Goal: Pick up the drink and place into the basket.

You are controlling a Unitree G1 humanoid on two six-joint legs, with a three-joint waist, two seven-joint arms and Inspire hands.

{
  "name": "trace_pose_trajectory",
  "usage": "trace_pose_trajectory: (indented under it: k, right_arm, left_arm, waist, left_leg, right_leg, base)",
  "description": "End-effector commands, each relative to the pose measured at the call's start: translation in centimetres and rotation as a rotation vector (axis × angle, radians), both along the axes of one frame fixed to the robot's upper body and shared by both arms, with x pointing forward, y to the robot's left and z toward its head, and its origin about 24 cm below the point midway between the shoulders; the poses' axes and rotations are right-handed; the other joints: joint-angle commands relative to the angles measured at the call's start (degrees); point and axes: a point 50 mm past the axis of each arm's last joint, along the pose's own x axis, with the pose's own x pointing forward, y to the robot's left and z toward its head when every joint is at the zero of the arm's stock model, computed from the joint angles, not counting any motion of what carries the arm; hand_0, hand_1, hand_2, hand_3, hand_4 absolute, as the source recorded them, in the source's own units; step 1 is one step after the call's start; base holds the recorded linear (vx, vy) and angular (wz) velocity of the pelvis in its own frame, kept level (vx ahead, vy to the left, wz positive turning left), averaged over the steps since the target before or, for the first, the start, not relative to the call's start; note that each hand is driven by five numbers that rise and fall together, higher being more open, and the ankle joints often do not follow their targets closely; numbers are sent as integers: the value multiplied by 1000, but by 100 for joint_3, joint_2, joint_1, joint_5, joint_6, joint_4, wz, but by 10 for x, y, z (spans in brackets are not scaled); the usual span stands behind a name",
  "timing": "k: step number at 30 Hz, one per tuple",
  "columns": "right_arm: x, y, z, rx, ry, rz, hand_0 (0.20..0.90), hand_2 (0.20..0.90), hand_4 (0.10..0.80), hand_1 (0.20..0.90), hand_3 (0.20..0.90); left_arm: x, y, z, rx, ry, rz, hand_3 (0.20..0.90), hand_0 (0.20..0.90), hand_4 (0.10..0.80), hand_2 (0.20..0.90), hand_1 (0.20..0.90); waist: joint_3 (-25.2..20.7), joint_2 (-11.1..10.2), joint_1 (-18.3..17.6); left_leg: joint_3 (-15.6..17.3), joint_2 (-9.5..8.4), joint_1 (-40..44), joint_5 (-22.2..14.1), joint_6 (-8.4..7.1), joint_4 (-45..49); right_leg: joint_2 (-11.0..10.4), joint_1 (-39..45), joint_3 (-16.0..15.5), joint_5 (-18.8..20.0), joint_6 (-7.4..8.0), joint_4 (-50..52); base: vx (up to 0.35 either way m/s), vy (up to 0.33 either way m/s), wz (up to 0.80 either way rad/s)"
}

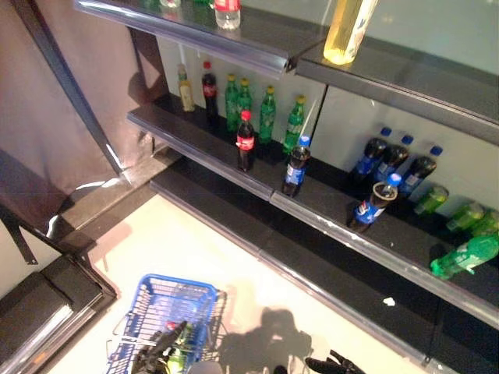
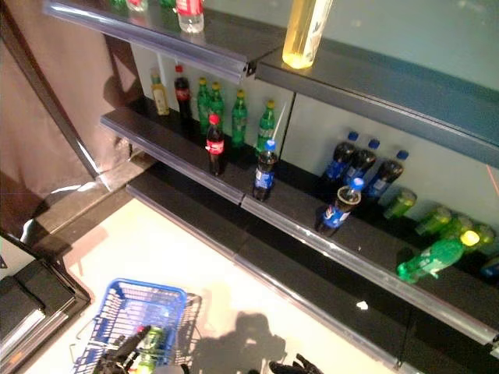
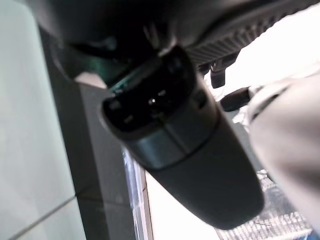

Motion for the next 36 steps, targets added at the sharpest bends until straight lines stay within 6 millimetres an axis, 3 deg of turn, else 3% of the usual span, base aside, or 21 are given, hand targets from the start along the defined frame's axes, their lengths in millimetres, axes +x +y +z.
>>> trace_pose_trajectory:
  k: [1, 3, 5, 12, 17, 21, 24, 25, 32, 36]
  right_arm:
    - [20, -17, 9, -64, -67, 27, 900, 900, 800, 900, 900]
    - [19, -19, 10, -63, -77, 22, 900, 900, 800, 900, 900]
    - [19, -18, 10, -62, -76, 36, 900, 900, 800, 900, 900]
    - [23, -7, 13, -50, -136, 78, 900, 900, 800, 900, 900]
    - [55, 12, 29, -63, -265, 217, 900, 900, 800, 900, 900]
    - [93, 29, 62, -99, -469, 325, 900, 900, 800, 900, 900]
    - [113, 33, 90, -145, -618, 371, 900, 900, 800, 900, 900]
    - [113, 33, 90, -145, -617, 371, 900, 900, 800, 900, 900]
    - [139, 25, 173, -263, -988, 404, 900, 900, 800, 900, 900]
    - [147, 8, 227, -352, -1210, 375, 900, 900, 800, 900, 900]
  left_arm:
    - [-16, -11, -4, 31, 21, -111, 200, 300, 100, 300, 300]
    - [-21, -13, -6, 40, 64, -135, 200, 300, 100, 300, 300]
    - [-23, -13, -7, 37, 79, -128, 200, 300, 100, 300, 300]
    - [-4, -7, 1, 48, 0, -193, 200, 300, 100, 300, 300]
    - [13, 0, 10, 93, -50, -256, 200, 300, 100, 300, 300]
    - [35, -5, 18, 100, -104, -286, 200, 300, 100, 300, 300]
    - [35, -11, 18, 106, -94, -314, 200, 300, 100, 300, 300]
    - [35, -11, 18, 106, -94, -314, 200, 300, 100, 300, 300]
    - [6, -10, 10, 106, -18, -291, 200, 300, 100, 300, 300]
    - [-4, -5, 10, 106, -19, -270, 200, 300, 100, 300, 300]
  waist:
    - [68, 95, -13]
    - [67, 178, -18]
    - [41, 174, -5]
    - [51, 295, -119]
    - [99, 302, -115]
    - [229, 259, -87]
    - [312, 218, -92]
    - [311, 219, -92]
    - [228, 179, -206]
    - [161, 213, -310]
  left_leg:
    - [50, -37, 116, 346, 322, -1347]
    - [-82, 272, 59, 953, 108, -1873]
    - [-275, 167, 149, 713, 155, -1953]
    - [-47, -51, 433, 300, 266, -1814]
    - [96, -79, 536, 195, 333, -1877]
    - [70, -36, 266, 237, 318, -1876]
    - [-2, 2, 195, 291, 292, -1975]
    - [-3, 2, 196, 292, 292, -1977]
    - [12, 98, 364, 301, 244, -2097]
    - [82, 131, 464, 274, 229, -2125]
  right_leg:
    - [152, -18, 58, 224, 416, 136]
    - [214, 95, 140, 131, 414, 143]
    - [101, 63, 141, 87, 464, 204]
    - [-353, -56, -120, 22, 680, 595]
    - [-566, -165, -178, 133, 816, 526]
    - [-541, -344, -145, 208, 808, 361]
    - [-492, -395, -158, 259, 797, 240]
    - [-492, -393, -159, 260, 797, 239]
    - [-420, -317, -134, 230, 798, 193]
    - [-407, -290, -77, 193, 806, 195]
  base:
    - [222, 151, -21]
    - [259, 200, 5]
    - [222, 222, 8]
    - [168, 198, -25]
    - [39, 19, -7]
    - [-95, -86, -1]
    - [-96, -114, 0]
    - [-20, -75, -2]
    - [25, -47, 0]
    - [7, 9, -4]
